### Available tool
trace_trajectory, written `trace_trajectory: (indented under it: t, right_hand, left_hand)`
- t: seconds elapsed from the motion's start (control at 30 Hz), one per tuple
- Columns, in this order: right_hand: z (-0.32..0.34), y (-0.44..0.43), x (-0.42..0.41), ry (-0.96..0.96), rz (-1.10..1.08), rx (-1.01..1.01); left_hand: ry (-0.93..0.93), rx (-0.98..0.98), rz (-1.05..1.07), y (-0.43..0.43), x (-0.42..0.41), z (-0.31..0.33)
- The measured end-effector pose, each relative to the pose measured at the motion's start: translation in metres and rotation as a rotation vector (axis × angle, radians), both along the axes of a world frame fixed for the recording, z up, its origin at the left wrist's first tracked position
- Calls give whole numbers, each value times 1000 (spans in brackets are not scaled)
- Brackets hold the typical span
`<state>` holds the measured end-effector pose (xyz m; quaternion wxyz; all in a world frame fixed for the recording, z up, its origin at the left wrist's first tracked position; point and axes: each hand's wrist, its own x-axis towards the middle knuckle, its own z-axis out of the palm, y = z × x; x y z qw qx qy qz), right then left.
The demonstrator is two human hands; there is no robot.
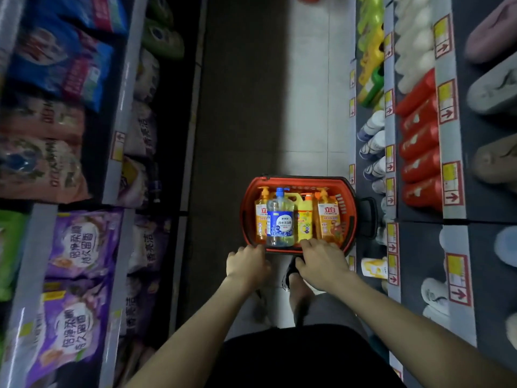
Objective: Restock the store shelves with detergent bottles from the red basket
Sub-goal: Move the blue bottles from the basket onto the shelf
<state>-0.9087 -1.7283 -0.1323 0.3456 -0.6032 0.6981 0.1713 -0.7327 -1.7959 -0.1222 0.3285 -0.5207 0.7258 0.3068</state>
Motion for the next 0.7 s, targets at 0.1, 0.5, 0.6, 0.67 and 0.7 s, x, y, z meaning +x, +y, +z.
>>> trace_trajectory:
  t: [0.1,0.5,0.6,0.67,0.7]
  right_hand:
    - [-27,-14,-7,-16,-30,4]
    - [-172,-47,5,-11,-143,171]
    - [-204,-60,2,-35,-210,195]
    - [-225,-70,-3,-52,-274,192]
    - [-234,-74,-6,-60,-297,199]
  left_hand:
    - [-11,26,-23,-19,-9,-30]
    - [-21,89,-93,-97,-21,-185]
    - [-53,117,-179,-104,-23,-216]
    - [-53,131,-188,-106,-25,-235]
    - [-49,140,-171,-106,-26,-244]
